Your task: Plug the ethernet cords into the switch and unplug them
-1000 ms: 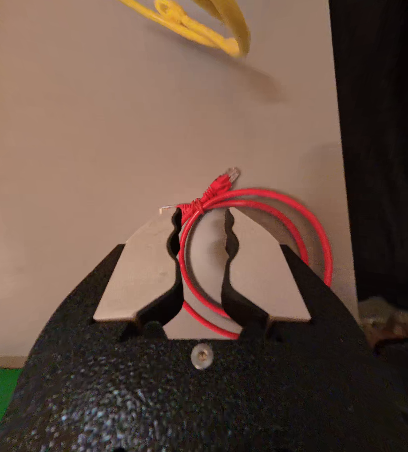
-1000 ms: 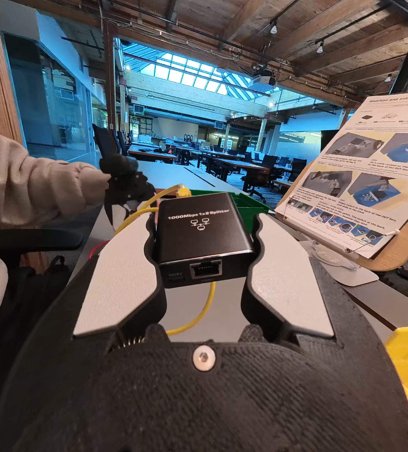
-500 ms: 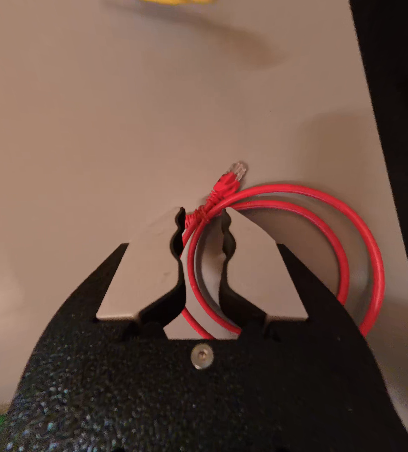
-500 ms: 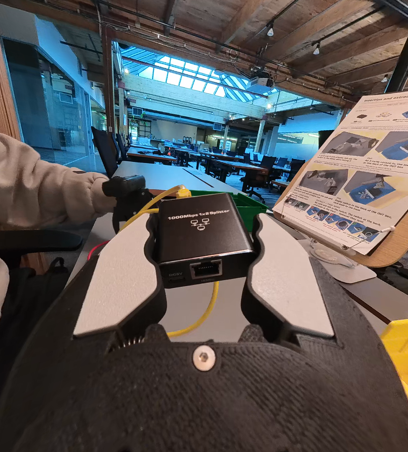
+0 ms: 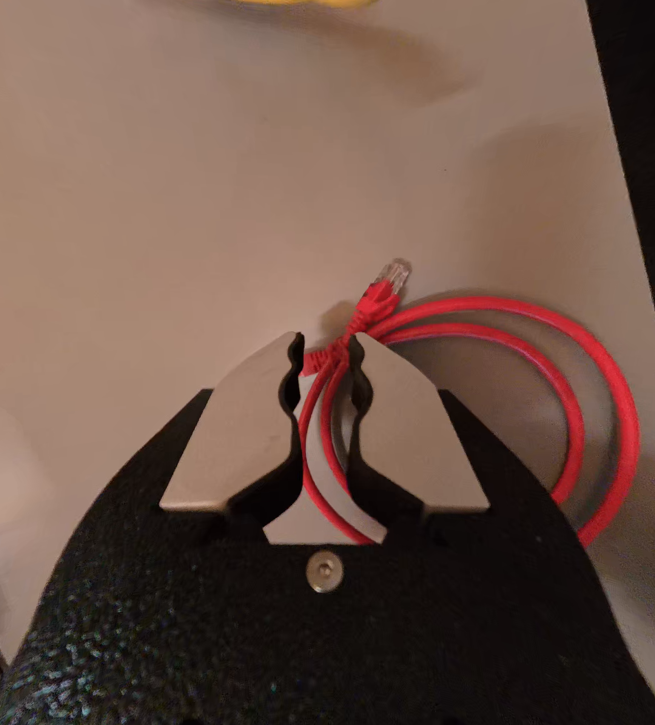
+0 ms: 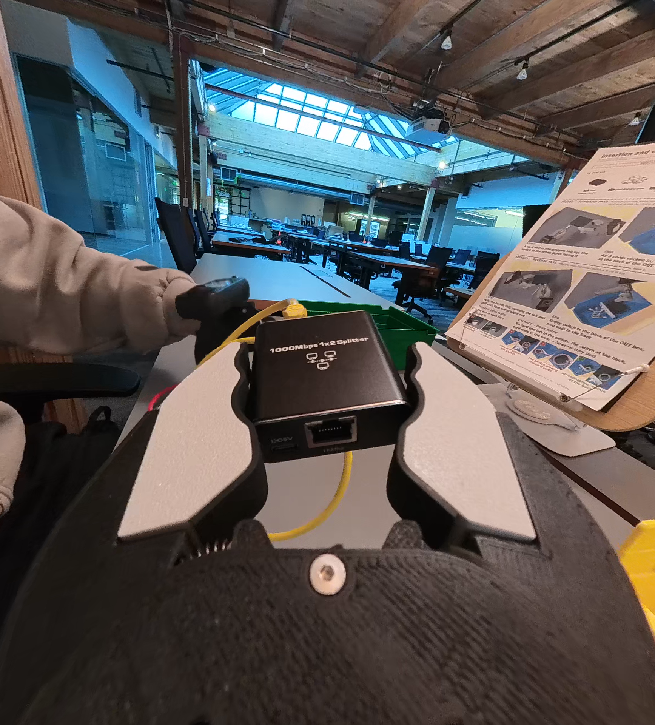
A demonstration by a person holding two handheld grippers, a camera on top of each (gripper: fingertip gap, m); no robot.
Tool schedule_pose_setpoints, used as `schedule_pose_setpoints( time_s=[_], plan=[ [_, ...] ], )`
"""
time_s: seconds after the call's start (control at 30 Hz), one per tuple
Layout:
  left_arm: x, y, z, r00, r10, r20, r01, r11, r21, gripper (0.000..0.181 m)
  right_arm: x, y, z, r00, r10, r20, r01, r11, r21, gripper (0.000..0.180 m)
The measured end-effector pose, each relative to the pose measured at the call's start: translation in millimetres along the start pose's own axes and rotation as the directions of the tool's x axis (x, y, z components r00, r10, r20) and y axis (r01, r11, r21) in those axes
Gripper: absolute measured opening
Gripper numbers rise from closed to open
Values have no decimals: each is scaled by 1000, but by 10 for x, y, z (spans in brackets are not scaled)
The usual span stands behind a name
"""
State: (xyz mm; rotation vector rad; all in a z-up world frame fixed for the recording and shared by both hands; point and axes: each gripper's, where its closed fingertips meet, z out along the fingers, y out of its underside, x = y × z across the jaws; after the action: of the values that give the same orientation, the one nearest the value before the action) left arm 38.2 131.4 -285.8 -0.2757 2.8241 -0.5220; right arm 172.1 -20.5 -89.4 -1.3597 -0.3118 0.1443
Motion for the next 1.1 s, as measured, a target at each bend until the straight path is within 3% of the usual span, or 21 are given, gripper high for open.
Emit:
schedule_pose_setpoints(
  time_s=[0.13,0.43,0.63,0.77,0.9,1.0,1.1],
  plan=[
    [54,12,-80,998,24,-59,-23,1000,4,21,10,4,-3,1000,5,-1,-5,1000,2,77],
    [125,36,107,984,174,-45,-175,984,-20,15,6,22,2,1000,1,0,-1,1000,-9,77],
    [119,28,129,991,128,-31,-128,992,2,15,-1,60,32,1000,9,10,-9,1000,-18,77],
    [105,-8,164,980,-165,-109,167,986,10,14,-32,79,82,1000,9,23,-9,1000,-26,77],
    [77,-48,197,857,-481,-185,492,870,19,14,-71,73,109,999,-10,31,11,999,-40,77],
    [70,-69,206,770,-597,-226,619,785,35,15,-61,52,68,1000,-16,24,17,999,-36,77],
    [45,-93,213,790,-580,-198,607,785,123,14,-24,16,-9,1000,-11,11,12,1000,-15,77]
  ],
)
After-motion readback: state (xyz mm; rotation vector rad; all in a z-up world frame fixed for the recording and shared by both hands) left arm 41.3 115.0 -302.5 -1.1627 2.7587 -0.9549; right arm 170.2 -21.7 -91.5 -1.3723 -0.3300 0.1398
